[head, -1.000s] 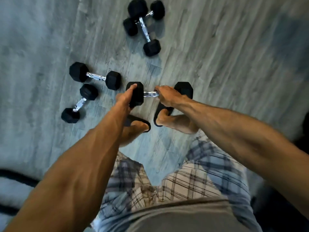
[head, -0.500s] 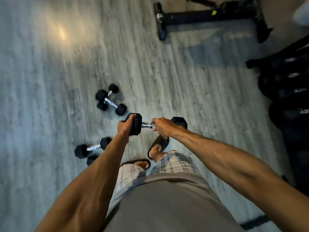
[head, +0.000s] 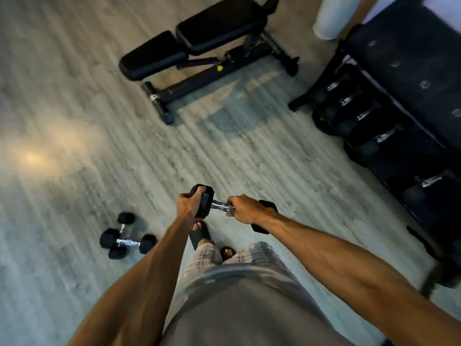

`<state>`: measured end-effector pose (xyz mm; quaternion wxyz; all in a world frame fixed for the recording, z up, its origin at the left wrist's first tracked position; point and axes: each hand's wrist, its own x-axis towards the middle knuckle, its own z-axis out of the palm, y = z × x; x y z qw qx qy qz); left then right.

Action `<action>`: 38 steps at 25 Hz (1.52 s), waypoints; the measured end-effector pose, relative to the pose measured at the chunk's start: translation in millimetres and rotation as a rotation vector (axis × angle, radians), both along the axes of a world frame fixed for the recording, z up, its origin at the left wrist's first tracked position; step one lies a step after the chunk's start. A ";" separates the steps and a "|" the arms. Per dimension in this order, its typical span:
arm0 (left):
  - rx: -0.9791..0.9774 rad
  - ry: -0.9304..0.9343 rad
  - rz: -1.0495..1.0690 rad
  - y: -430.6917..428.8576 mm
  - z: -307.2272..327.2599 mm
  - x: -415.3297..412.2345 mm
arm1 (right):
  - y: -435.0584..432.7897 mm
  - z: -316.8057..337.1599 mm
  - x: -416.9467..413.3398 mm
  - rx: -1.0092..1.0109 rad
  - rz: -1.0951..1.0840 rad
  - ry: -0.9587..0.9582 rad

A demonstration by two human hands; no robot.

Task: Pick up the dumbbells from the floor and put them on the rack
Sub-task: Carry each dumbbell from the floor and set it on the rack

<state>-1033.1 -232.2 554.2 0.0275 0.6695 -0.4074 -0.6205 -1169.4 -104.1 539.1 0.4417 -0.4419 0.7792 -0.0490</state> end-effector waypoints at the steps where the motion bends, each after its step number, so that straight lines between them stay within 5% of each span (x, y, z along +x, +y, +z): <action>1: 0.001 -0.005 -0.055 -3.3 -0.4 -22.1 | 1.8 0.1 -15.9 0.012 -0.039 0.000; 20: -0.026 0.043 -0.971 -44.2 3.4 -494.9 | 12.0 14.1 -337.7 0.010 -0.851 0.048; 38: -0.213 -0.043 -1.223 64.3 9.3 -850.8 | 106.8 7.7 -653.1 -0.064 -1.133 0.032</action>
